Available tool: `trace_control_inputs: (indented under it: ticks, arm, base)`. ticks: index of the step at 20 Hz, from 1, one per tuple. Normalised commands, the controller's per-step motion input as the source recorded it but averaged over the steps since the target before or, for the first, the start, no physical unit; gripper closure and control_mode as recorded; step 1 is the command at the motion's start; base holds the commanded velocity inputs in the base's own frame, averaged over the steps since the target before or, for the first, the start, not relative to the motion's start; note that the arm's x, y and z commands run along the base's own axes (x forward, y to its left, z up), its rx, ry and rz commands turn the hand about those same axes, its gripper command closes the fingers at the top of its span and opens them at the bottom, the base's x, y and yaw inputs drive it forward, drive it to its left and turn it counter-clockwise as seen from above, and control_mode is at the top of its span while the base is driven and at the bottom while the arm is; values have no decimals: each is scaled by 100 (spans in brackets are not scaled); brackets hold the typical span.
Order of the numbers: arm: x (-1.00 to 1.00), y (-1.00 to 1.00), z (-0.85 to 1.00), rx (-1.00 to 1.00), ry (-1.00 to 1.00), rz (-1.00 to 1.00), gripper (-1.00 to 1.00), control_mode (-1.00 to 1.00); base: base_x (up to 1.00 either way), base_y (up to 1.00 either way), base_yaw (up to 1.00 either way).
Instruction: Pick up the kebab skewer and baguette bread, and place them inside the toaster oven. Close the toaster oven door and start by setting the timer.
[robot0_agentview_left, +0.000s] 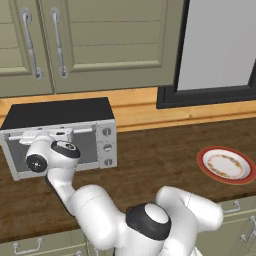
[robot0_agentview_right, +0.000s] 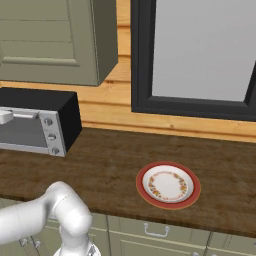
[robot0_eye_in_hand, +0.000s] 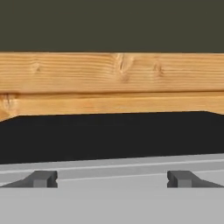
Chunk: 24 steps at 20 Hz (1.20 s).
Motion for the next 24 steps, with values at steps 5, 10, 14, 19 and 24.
trace_control_inputs:
  ticks: [5, 10, 14, 19, 24]
  arm:
    - [7, 0, 0, 0, 1, 0, -100, -100]
    - [6, 0, 0, 0, 0, 0, -100, -100]
    - [-3, 0, 31, 0, 0, 0, -100, -100]
    - [-28, -4, 43, 0, 0, 0, -100, -100]
    - [-43, -33, 15, 0, 0, -2, -100, -100]
  base:
    - [0, 0, 0]
    - [0, 0, 0]
    - [0, 0, 0]
    - [0, 0, 0]
    - [0, 0, 0]
